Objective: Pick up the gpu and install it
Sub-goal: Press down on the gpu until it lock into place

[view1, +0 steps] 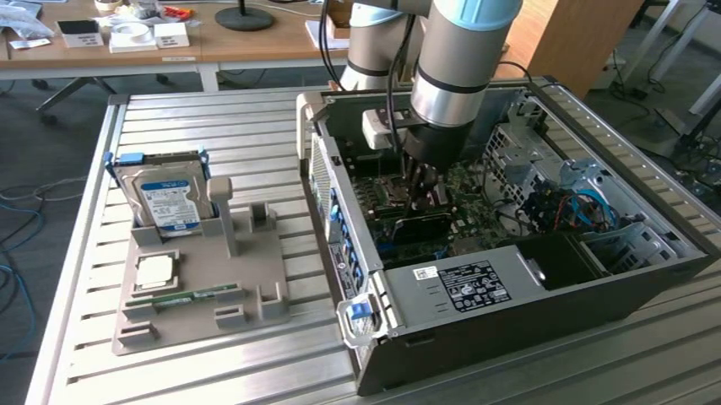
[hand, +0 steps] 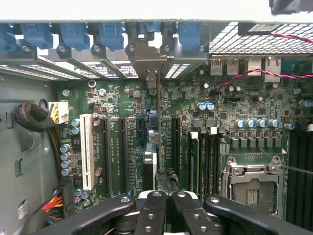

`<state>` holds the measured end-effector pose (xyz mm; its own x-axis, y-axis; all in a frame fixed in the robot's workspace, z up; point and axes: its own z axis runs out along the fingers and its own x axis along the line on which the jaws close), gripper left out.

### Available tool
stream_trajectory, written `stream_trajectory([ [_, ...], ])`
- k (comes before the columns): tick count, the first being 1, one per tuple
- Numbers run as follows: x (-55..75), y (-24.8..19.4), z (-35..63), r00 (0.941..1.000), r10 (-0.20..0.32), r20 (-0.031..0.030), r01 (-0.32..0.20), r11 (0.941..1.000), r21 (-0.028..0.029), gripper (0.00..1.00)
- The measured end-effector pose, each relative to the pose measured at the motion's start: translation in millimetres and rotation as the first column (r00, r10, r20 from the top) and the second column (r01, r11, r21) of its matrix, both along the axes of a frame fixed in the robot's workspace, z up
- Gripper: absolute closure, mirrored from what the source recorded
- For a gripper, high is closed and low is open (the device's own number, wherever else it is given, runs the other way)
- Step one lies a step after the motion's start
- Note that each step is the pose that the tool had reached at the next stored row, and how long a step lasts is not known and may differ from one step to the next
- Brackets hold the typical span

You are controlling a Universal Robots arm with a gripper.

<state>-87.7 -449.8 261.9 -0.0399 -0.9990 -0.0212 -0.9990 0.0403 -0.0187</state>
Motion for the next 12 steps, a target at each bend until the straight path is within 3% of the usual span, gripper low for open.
stream_trajectory([
  [12, 0.2, -0.1, 20.6, 1.0000, 0.000, -0.0005, 0.000, 1.0000, -0.0015, 0.89],
])
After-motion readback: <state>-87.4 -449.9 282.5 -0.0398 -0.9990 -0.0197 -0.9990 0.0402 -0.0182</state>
